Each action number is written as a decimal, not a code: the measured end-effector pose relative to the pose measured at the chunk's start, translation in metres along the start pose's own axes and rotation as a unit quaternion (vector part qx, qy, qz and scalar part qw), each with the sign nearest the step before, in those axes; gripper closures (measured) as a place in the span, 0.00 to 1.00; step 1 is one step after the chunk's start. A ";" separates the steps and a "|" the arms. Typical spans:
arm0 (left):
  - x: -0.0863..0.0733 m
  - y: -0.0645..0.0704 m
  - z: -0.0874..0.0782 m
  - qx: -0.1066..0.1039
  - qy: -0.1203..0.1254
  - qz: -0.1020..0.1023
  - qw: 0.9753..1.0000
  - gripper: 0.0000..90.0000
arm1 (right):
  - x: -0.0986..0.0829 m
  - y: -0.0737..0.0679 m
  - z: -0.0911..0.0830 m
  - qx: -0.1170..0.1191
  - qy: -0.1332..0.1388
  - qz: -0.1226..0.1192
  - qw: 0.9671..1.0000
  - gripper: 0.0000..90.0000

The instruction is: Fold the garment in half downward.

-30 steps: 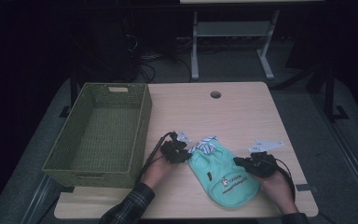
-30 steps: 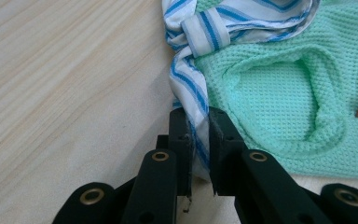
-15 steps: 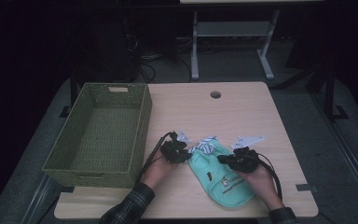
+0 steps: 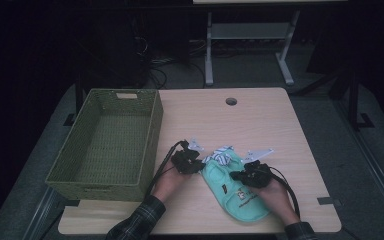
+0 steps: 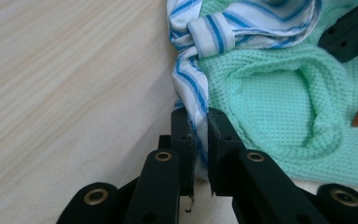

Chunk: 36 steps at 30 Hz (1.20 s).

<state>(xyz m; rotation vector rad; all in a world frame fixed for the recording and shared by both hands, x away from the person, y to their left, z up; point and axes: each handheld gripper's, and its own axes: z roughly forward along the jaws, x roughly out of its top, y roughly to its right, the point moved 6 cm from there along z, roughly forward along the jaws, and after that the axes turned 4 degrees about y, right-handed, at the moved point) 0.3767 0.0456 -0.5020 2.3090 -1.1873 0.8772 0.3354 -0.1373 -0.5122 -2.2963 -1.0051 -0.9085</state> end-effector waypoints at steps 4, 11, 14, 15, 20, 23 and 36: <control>0.007 0.000 -0.010 -0.012 0.029 -0.011 0.999 0.92 | 0.000 0.000 0.000 -0.001 0.000 0.001 1.000 1.00; 0.021 0.008 -0.027 -0.047 0.081 -0.005 0.996 0.92 | 0.000 0.000 0.001 -0.002 -0.003 0.006 1.000 1.00; 0.027 0.014 -0.032 -0.063 0.097 -0.007 0.993 0.92 | 0.001 0.000 0.001 -0.005 -0.005 0.005 1.000 1.00; 0.029 0.015 -0.034 -0.066 0.100 -0.003 0.993 0.92 | 0.001 0.000 0.002 -0.006 -0.003 0.004 1.000 1.00; 0.036 0.023 -0.040 -0.078 0.110 0.004 0.991 0.92 | 0.002 -0.001 0.002 -0.011 -0.006 0.003 1.000 1.00; 0.038 0.024 -0.040 -0.073 0.109 0.008 0.991 0.92 | 0.003 -0.001 0.002 -0.013 -0.009 -0.002 1.000 1.00; 0.045 0.004 -0.064 -0.008 0.120 0.003 0.993 0.92 | -0.008 -0.005 -0.044 -0.017 0.017 0.009 1.000 1.00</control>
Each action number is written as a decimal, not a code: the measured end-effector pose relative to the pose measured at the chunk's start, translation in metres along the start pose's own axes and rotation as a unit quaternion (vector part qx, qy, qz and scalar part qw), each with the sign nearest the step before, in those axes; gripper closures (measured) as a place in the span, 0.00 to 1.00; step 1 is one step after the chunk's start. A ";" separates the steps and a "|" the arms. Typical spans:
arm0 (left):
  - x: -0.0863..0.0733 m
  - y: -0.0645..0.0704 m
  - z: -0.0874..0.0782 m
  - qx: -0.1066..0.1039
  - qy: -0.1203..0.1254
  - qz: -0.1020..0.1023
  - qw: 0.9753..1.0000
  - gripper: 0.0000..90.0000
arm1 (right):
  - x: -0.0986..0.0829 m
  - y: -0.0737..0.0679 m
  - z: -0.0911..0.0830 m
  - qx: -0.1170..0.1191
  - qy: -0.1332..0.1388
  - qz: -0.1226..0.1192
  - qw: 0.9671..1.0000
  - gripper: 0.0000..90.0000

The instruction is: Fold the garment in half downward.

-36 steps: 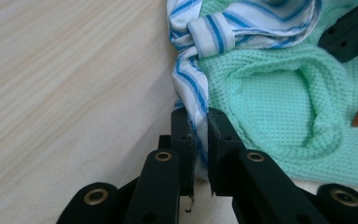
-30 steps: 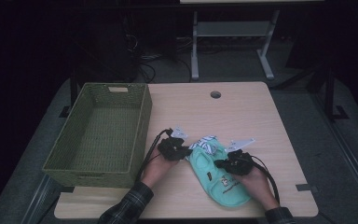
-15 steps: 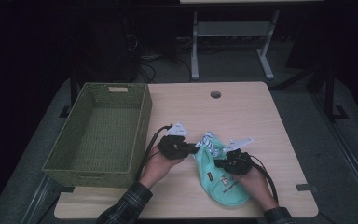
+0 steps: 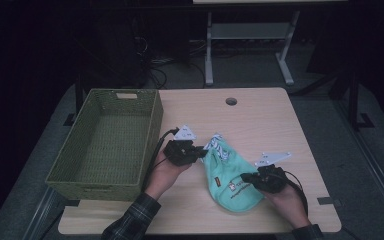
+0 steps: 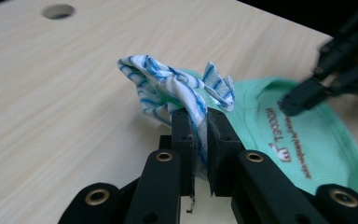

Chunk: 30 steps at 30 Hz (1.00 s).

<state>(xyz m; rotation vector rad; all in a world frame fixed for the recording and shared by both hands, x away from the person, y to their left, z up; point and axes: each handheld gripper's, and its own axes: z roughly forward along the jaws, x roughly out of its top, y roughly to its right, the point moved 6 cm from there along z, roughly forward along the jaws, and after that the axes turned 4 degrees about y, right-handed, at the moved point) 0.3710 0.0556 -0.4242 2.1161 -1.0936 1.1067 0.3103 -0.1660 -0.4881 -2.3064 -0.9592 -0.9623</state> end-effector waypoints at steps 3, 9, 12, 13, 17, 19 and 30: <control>0.003 -0.006 -0.007 0.019 0.004 0.003 1.000 0.92 | -0.006 -0.002 -0.002 0.001 -0.007 -0.004 1.000 1.00; 0.004 -0.015 -0.015 0.036 0.005 -0.001 0.999 0.92 | -0.010 -0.003 0.006 0.005 -0.027 -0.004 1.000 1.00; 0.004 -0.014 -0.014 0.029 0.005 0.000 1.000 0.92 | -0.010 -0.003 0.011 0.008 -0.029 -0.004 1.000 1.00; 0.005 -0.013 -0.014 0.027 0.008 -0.002 1.000 0.92 | -0.010 -0.004 0.012 0.008 -0.034 -0.006 0.999 1.00; 0.007 -0.009 -0.014 0.014 0.013 -0.002 1.000 0.92 | -0.011 -0.003 0.016 0.003 -0.045 -0.010 0.999 1.00; 0.008 -0.007 -0.014 0.007 0.016 -0.004 1.000 0.92 | -0.013 -0.002 0.018 0.001 -0.050 -0.014 0.999 1.00; 0.016 0.010 -0.013 -0.047 0.033 -0.011 0.998 0.92 | -0.012 -0.002 0.019 -0.002 -0.049 -0.016 0.999 1.00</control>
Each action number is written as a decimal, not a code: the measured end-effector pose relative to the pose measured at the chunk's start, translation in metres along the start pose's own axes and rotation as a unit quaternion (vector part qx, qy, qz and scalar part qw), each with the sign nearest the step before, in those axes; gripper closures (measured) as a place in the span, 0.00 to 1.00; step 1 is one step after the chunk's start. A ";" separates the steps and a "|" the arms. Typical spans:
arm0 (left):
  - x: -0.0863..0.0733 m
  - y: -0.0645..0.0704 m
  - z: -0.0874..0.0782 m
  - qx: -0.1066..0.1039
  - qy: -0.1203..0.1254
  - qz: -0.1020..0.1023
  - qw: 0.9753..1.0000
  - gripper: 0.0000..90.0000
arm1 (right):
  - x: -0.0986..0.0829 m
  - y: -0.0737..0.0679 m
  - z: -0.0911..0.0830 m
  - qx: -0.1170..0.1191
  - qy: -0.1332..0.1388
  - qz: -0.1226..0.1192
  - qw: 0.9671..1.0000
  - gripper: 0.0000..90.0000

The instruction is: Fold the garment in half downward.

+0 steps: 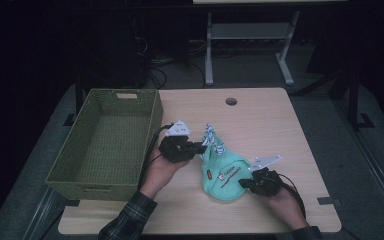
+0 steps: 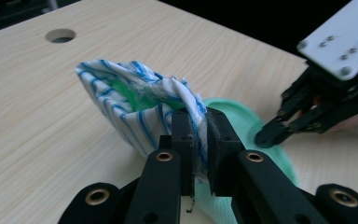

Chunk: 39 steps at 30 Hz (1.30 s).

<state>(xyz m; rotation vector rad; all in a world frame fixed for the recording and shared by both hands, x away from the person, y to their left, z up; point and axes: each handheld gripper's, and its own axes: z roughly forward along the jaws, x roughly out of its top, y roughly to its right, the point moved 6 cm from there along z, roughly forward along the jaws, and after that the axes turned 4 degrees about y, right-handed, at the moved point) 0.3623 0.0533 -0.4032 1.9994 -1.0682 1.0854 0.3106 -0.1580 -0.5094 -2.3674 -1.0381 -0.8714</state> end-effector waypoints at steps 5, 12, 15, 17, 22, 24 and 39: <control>0.002 0.013 0.006 -0.026 0.001 0.005 1.000 0.92 | 0.000 0.000 0.000 -0.001 0.001 0.000 1.000 1.00; 0.001 0.027 0.014 -0.055 -0.007 0.019 0.998 0.92 | 0.000 -0.001 0.000 -0.001 0.002 0.003 1.000 1.00; 0.000 0.032 0.017 -0.065 -0.010 0.021 0.998 0.92 | 0.000 0.000 0.000 -0.001 0.002 0.003 1.000 1.00; -0.001 0.035 0.020 -0.071 -0.014 0.028 0.997 0.92 | 0.000 0.000 0.000 0.000 0.002 0.003 1.000 1.00; -0.005 0.042 0.026 -0.086 -0.029 0.030 0.995 0.92 | 0.000 -0.001 0.000 0.002 0.002 0.008 1.000 1.00; -0.007 0.045 0.028 -0.092 -0.033 0.032 0.995 0.92 | 0.000 0.000 0.000 0.003 0.002 0.006 1.000 1.00; -0.024 0.053 0.046 -0.110 -0.065 0.042 0.991 0.92 | 0.000 0.019 -0.021 -0.029 0.037 0.022 0.999 1.00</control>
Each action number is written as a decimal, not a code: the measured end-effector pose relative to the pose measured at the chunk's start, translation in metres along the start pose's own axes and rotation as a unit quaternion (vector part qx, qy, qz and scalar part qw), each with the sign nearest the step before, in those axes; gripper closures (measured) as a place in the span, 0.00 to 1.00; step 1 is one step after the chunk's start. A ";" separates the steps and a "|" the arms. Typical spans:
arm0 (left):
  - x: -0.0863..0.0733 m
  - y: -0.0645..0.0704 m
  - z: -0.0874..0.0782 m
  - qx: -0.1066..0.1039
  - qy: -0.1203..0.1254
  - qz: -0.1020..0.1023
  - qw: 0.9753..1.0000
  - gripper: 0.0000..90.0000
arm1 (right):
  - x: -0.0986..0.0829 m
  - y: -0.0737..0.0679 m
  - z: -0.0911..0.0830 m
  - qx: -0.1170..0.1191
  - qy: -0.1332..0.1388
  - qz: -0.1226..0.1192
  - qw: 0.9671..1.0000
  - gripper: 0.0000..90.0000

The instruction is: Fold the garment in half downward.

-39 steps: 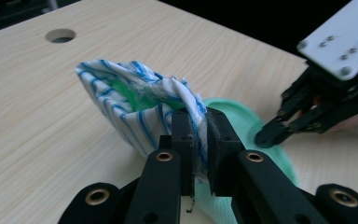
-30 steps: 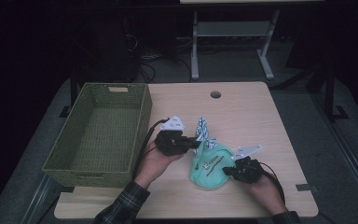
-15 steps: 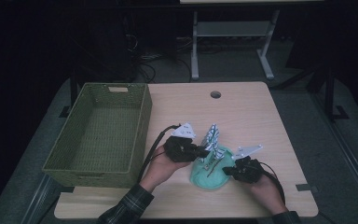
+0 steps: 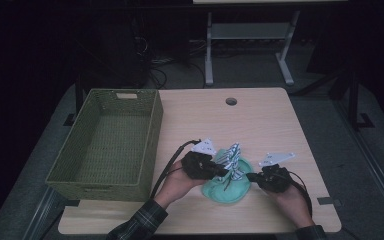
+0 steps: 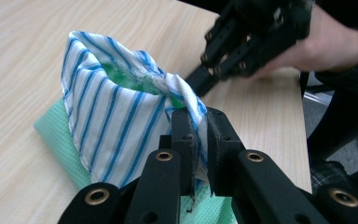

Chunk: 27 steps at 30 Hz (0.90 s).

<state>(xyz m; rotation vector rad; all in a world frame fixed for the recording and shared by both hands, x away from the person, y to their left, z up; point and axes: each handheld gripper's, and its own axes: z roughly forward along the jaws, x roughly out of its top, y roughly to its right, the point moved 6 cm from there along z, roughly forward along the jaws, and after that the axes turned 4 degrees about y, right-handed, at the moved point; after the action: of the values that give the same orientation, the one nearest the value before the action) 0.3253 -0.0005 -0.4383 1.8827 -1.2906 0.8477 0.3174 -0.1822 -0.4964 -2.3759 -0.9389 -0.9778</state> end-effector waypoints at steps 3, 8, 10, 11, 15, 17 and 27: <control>-0.004 0.001 0.006 -0.003 -0.008 0.002 1.000 0.92 | 0.000 0.005 -0.004 -0.007 0.006 0.005 1.000 1.00; -0.010 0.002 0.013 -0.009 -0.022 0.001 1.000 0.91 | 0.000 0.008 -0.008 -0.013 0.014 0.007 1.000 1.00; -0.011 0.003 0.016 -0.012 -0.024 0.002 1.000 0.89 | 0.000 0.008 -0.009 -0.014 0.015 0.004 1.000 1.00; -0.011 0.003 0.016 -0.013 -0.026 0.001 1.000 0.87 | 0.000 0.008 -0.008 -0.014 0.014 0.006 1.000 1.00; -0.008 0.002 0.012 -0.024 -0.017 -0.005 1.000 0.71 | 0.000 0.008 -0.009 -0.015 0.014 0.004 1.000 1.00; -0.005 0.001 0.008 -0.027 -0.006 -0.009 1.000 0.67 | 0.000 0.009 -0.009 -0.015 0.016 0.001 1.000 1.00; 0.007 -0.020 -0.012 -0.008 0.012 -0.016 1.000 0.93 | -0.002 0.012 -0.010 -0.018 0.014 0.010 1.000 1.00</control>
<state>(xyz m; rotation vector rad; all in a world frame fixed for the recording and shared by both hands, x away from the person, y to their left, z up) 0.3447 0.0112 -0.4290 1.8699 -1.2455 0.8398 0.3205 -0.1968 -0.4923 -2.3910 -0.8938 -1.0257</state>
